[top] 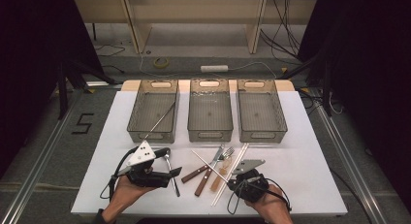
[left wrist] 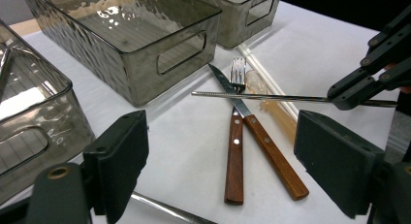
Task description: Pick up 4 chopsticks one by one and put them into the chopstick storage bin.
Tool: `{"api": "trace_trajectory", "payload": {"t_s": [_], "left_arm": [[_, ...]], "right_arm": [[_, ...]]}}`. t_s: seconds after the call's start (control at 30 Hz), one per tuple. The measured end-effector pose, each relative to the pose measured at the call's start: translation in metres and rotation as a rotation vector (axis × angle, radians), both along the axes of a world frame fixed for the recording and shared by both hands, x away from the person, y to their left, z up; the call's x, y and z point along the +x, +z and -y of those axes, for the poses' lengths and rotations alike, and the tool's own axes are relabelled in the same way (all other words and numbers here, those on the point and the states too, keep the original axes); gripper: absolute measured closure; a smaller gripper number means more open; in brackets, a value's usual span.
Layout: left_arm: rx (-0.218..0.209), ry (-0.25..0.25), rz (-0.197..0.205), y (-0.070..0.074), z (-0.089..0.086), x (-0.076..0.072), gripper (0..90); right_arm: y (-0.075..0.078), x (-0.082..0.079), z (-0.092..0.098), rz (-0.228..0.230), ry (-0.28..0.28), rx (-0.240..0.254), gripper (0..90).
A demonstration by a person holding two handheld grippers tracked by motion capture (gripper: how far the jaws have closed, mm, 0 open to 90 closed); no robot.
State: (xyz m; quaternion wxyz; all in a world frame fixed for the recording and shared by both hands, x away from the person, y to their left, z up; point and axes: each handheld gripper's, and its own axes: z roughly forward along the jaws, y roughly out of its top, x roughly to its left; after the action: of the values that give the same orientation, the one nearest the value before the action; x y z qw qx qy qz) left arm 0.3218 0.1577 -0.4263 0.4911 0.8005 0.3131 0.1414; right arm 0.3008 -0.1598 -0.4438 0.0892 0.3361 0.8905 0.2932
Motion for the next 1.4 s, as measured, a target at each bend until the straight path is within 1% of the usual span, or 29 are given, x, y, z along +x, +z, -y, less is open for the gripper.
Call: {"api": "trace_trajectory", "payload": {"t_s": [0.03,0.07,0.13,0.2,0.27,0.33,0.5,0.6,0.63,0.7,0.73,0.83,0.87,0.9,0.97,1.0,1.13,1.27,1.33,1.4], "left_arm": [[0.007,-0.011,0.001,0.000,0.002,0.000,19.4],[0.012,-0.020,0.002,0.001,0.003,0.000,19.4],[0.026,-0.041,0.005,0.002,0.007,0.000,19.4],[0.039,-0.058,0.002,0.001,0.011,0.000,19.5],[0.067,-0.078,0.004,0.001,0.015,0.000,19.4],[0.087,-0.097,0.009,0.001,0.019,-0.001,19.7],[0.162,-0.164,0.020,0.000,0.031,-0.004,20.5],[0.222,-0.201,0.026,-0.002,0.038,-0.007,20.8],[0.239,-0.212,0.028,-0.003,0.040,-0.007,20.9],[0.259,-0.235,0.027,-0.005,0.045,-0.009,21.2],[0.276,-0.251,0.028,-0.006,0.047,-0.009,21.6],[0.312,-0.272,0.021,-0.009,0.051,-0.011,23.0],[0.317,-0.277,0.019,-0.010,0.052,-0.011,23.4],[0.324,-0.284,0.015,-0.010,0.053,-0.012,24.4],[0.351,-0.315,0.011,-0.011,0.055,-0.013,28.6],[0.362,-0.325,0.010,-0.012,0.057,-0.015,31.2],[0.425,-0.378,0.005,-0.016,0.064,-0.018,34.3],[0.452,-0.398,0.004,-0.018,0.069,-0.019,38.4],[0.470,-0.416,0.000,-0.018,0.070,-0.019,45.1],[0.485,-0.418,0.012,-0.019,0.071,-0.020,45.1]], "right_arm": [[0.000,-0.001,-0.001,0.002,0.005,0.003,85.8],[0.000,-0.001,-0.002,0.001,0.023,-0.002,85.8],[0.000,-0.003,-0.004,0.004,0.033,-0.003,85.8],[0.002,-0.005,-0.006,0.004,0.058,-0.011,85.9],[0.003,-0.007,-0.010,0.004,0.075,-0.011,85.8],[0.004,-0.008,-0.012,0.007,0.092,-0.019,85.8],[0.004,-0.011,-0.017,0.013,0.137,-0.026,85.8],[0.005,-0.012,-0.019,0.014,0.155,-0.032,85.8],[0.005,-0.013,-0.020,0.009,0.164,-0.036,85.8],[0.005,-0.015,-0.022,0.010,0.176,-0.037,85.8],[0.006,-0.015,-0.023,0.009,0.185,-0.042,85.8],[0.007,-0.018,-0.026,0.006,0.211,-0.049,85.8],[0.007,-0.019,-0.028,0.008,0.218,-0.051,85.8],[0.008,-0.020,-0.029,0.003,0.228,-0.059,85.8],[0.008,-0.021,-0.031,0.013,0.247,-0.060,85.8],[0.009,-0.022,-0.032,0.007,0.251,-0.066,85.8],[0.010,-0.024,-0.033,0.006,0.288,-0.068,85.8],[0.012,-0.025,-0.034,0.004,0.307,-0.069,85.8],[0.012,-0.025,-0.034,0.001,0.314,-0.069,85.8],[0.011,-0.026,-0.035,-0.001,0.321,-0.069,85.8]]}}
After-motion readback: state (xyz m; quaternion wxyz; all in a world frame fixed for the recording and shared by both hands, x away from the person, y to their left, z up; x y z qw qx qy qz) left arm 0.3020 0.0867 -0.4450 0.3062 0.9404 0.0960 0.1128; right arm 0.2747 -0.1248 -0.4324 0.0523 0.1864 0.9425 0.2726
